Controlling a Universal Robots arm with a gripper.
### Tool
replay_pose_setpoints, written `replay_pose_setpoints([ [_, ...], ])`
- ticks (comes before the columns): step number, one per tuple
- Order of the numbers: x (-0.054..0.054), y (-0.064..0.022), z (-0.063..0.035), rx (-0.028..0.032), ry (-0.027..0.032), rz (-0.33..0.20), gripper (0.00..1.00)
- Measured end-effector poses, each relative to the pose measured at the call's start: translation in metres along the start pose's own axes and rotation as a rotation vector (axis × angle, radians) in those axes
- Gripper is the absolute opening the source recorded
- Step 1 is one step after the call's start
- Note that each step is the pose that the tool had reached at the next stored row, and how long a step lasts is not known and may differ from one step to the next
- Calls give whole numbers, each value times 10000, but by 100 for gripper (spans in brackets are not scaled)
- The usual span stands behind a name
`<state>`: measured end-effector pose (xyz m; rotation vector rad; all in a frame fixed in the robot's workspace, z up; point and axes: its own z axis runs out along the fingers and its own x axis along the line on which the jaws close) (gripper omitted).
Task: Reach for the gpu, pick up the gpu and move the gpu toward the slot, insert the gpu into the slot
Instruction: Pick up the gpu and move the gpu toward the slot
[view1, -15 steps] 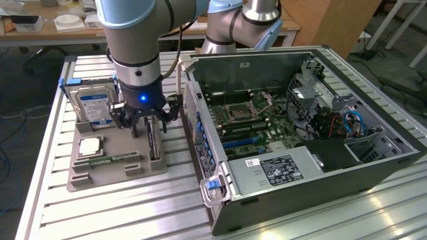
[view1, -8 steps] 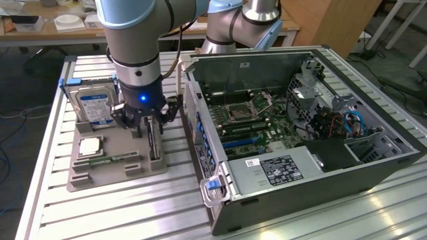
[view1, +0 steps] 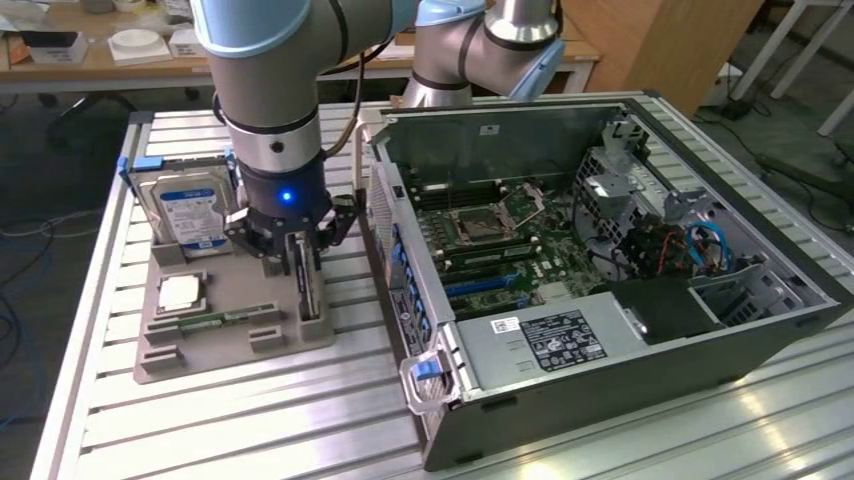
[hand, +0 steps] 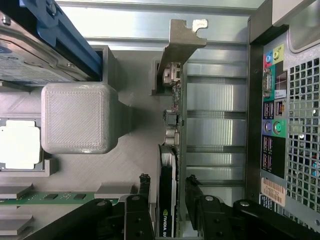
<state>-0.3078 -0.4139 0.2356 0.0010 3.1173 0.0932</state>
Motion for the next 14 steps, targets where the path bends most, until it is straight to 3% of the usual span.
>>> replay_pose_setpoints([
  [7, 0, 0, 0, 0, -1, 0, 42],
  [8, 0, 0, 0, 0, -1, 0, 40],
  [10, 0, 0, 0, 1, 0, 0, 27],
  [14, 0, 0, 0, 0, 0, 0, 26],
])
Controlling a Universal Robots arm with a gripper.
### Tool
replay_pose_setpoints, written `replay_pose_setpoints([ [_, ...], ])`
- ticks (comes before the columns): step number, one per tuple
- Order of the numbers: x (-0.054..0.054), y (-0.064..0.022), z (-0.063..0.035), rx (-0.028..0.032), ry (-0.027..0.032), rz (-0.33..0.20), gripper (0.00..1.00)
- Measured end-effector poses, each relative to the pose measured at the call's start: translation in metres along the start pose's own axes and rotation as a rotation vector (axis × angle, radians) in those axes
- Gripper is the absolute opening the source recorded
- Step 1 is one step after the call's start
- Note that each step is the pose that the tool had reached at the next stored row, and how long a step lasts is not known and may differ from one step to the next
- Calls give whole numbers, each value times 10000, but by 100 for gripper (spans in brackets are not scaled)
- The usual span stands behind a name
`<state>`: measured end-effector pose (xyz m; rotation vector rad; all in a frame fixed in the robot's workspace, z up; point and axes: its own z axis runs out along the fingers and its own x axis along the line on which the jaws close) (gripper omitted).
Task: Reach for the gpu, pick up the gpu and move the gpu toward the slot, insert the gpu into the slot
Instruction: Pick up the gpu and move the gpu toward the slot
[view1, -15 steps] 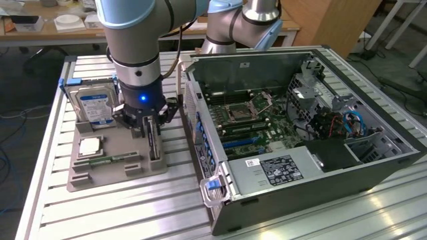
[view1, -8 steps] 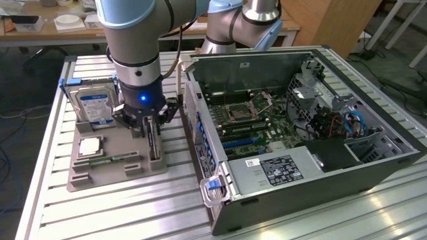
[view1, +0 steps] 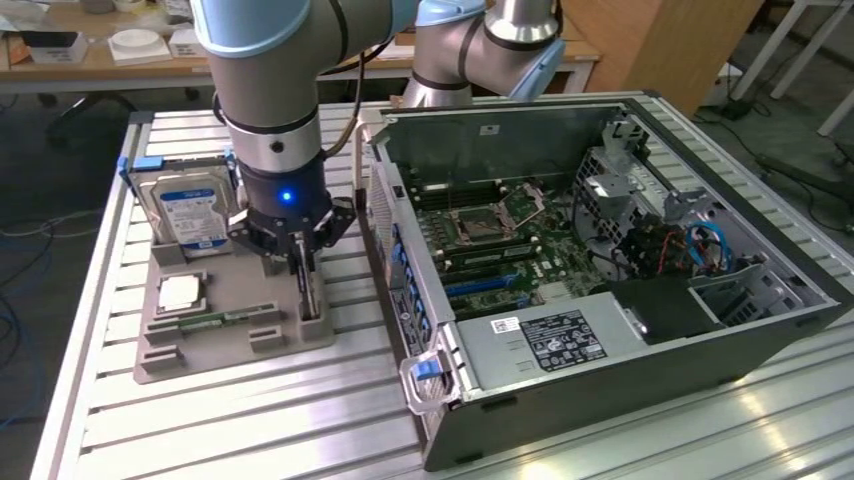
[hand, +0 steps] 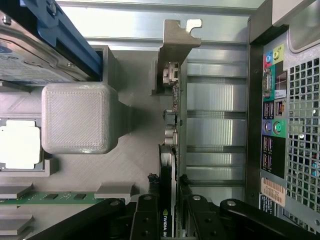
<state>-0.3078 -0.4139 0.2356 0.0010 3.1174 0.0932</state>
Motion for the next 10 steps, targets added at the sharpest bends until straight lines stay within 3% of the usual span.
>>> replay_pose_setpoints([
  [10, 0, 0, 0, -1, -1, 0, 26],
])
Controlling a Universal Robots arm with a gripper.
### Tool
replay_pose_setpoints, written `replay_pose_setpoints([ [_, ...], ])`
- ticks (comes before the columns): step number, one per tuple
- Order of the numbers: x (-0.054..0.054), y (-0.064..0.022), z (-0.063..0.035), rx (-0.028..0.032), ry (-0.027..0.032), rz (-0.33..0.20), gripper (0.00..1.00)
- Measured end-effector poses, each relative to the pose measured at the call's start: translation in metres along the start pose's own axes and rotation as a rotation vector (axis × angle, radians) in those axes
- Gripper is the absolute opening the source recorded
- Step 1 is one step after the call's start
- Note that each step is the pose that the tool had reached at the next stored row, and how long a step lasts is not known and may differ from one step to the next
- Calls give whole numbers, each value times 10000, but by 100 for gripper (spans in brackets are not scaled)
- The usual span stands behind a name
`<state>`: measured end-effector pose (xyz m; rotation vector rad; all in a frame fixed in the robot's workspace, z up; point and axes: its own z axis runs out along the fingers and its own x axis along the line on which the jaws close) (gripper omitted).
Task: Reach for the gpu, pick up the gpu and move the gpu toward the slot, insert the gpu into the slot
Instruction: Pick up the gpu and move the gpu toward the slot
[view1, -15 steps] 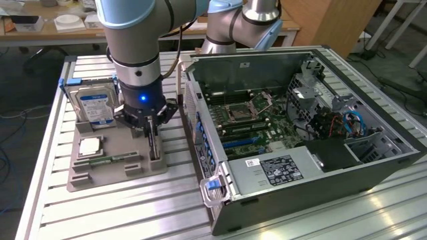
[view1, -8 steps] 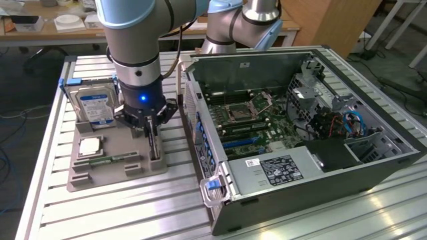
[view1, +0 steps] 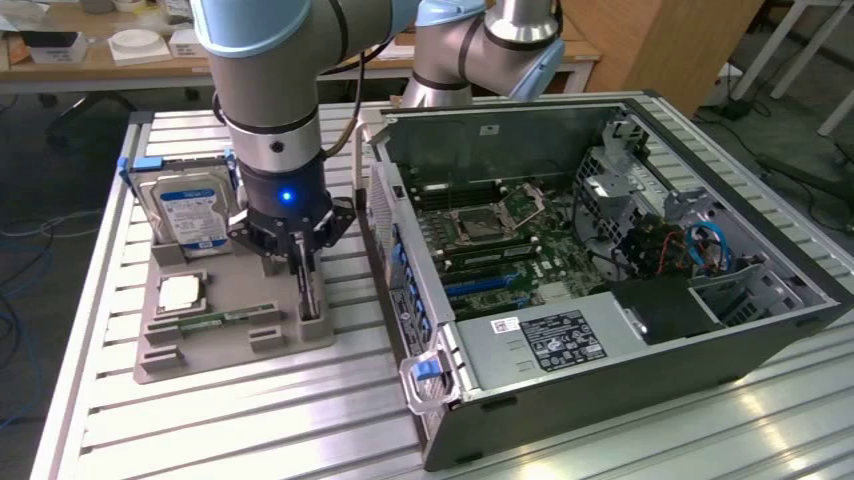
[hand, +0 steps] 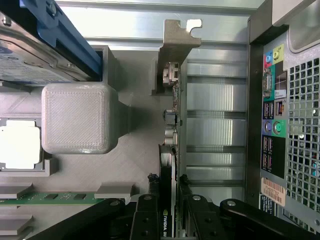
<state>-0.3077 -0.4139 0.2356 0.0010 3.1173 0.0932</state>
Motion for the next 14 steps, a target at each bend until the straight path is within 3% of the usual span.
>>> replay_pose_setpoints([
  [5, -1, 1, -21, -2, -1, 0, 26],
  [14, -3, 9, -156, -1, 0, 0, 26],
])
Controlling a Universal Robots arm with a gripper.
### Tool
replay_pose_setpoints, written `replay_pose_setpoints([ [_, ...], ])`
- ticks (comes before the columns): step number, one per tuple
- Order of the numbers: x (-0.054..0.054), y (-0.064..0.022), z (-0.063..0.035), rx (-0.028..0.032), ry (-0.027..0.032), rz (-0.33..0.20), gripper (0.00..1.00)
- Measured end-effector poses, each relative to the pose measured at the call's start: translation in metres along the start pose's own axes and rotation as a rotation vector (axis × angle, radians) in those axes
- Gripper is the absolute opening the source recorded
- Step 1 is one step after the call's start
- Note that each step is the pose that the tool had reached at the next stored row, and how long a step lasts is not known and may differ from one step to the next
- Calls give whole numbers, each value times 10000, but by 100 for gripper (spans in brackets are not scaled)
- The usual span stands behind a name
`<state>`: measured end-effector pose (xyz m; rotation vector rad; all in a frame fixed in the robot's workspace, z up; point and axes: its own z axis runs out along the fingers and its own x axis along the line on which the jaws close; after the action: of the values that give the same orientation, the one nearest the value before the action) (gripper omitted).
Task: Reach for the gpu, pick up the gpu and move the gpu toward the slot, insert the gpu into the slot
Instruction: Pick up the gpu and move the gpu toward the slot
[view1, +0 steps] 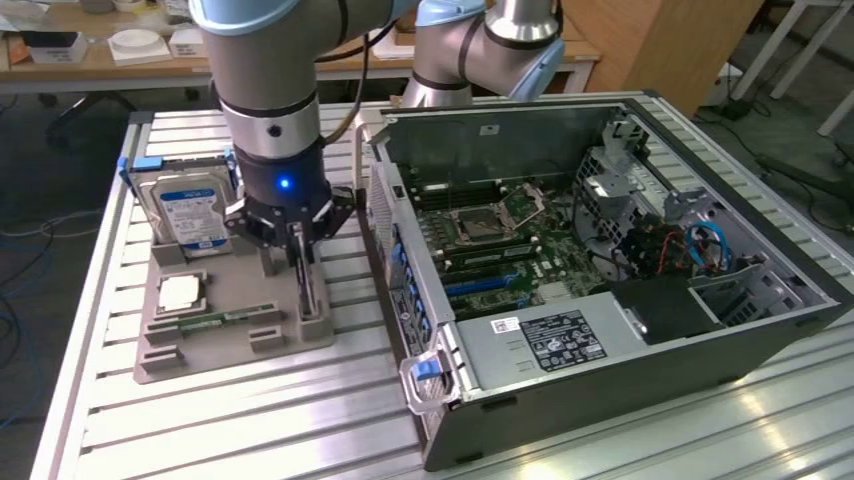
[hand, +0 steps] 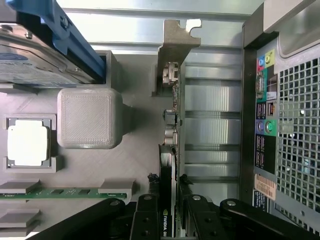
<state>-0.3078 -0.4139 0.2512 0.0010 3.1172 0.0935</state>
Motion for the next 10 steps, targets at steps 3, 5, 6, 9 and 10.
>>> replay_pose_setpoints([
  [3, -1, 3, -51, 1, 1, 0, 26],
  [5, -2, 5, -87, 0, 0, 0, 26],
  [6, -2, 6, -106, 0, 0, 0, 26],
  [9, -4, 10, -167, 0, 1, 0, 26],
  [10, -4, 11, -185, 1, 1, 0, 26],
])
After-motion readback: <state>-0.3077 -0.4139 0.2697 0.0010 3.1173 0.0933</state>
